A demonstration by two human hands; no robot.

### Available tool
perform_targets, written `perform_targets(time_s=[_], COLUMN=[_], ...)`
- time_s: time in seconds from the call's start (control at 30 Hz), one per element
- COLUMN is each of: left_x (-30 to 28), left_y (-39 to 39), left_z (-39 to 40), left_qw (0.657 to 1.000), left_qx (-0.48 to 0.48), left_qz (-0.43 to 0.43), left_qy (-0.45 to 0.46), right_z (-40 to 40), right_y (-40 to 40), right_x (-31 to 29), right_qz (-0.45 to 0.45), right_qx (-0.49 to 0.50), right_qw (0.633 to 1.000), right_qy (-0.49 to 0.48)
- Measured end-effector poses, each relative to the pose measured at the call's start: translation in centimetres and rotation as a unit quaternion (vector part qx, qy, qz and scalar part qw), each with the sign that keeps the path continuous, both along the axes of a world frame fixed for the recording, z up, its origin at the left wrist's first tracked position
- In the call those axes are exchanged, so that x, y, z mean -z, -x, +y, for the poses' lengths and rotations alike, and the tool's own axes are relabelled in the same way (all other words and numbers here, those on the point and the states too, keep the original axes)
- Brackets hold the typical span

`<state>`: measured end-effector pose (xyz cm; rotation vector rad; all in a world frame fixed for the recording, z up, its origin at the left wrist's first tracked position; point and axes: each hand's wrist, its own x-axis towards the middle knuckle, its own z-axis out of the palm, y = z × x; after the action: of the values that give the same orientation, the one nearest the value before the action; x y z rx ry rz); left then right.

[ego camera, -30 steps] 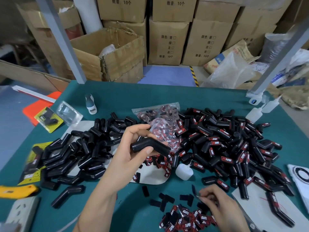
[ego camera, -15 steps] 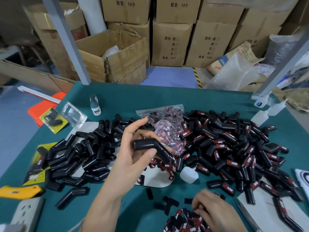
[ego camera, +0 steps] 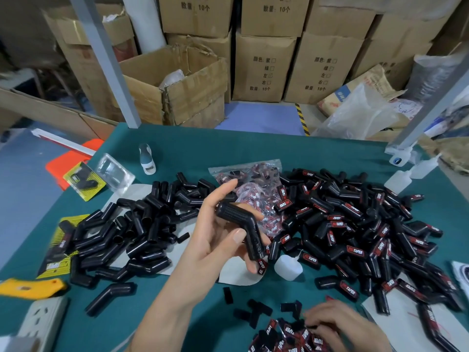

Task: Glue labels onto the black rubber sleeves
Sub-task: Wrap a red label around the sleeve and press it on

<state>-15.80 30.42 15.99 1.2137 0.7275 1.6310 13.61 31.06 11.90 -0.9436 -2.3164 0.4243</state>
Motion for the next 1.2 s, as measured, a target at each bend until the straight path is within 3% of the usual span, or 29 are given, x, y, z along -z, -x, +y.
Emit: perform_targets(time_s=[0.1, 0.2, 0.33, 0.5, 0.77, 1.03, 1.2], left_x=[-0.1, -0.4, -1.0, -1.3, -1.5, -2.1, -2.4], left_y=[-0.3, -0.4, -0.6, -0.9, -1.2, -1.0, -1.1], left_z=[-0.2, -0.7, -1.1, -1.4, -1.6, -2.3, -2.6], left_qw=[1.000, 0.998, 0.994, 0.985, 0.984, 0.991, 0.988], left_qx=[-0.008, -0.025, -0.063, -0.114, -0.079, -0.009, -0.022], left_qz=[0.025, 0.054, 0.082, 0.128, 0.157, 0.135, 0.153], left_qy=[-0.013, -0.026, -0.039, -0.014, -0.008, -0.006, 0.004], right_z=[0.7, 1.2, 1.9, 2.7, 3.3, 3.2, 3.0], right_y=[2.4, 5.9, 9.8, 11.1, 10.2, 9.5, 9.5], right_x=[-4.8, -8.1, -9.5, -8.6, -8.6, -8.9, -9.4], right_qz=[0.158, 0.335, 0.414, 0.418, 0.416, 0.396, 0.385], right_qx=[-0.062, -0.087, -0.068, -0.068, -0.064, -0.086, -0.100], right_qw=[0.984, 0.921, 0.866, 0.832, 0.846, 0.839, 0.840], right_qy=[0.060, 0.179, 0.272, 0.358, 0.328, 0.363, 0.370])
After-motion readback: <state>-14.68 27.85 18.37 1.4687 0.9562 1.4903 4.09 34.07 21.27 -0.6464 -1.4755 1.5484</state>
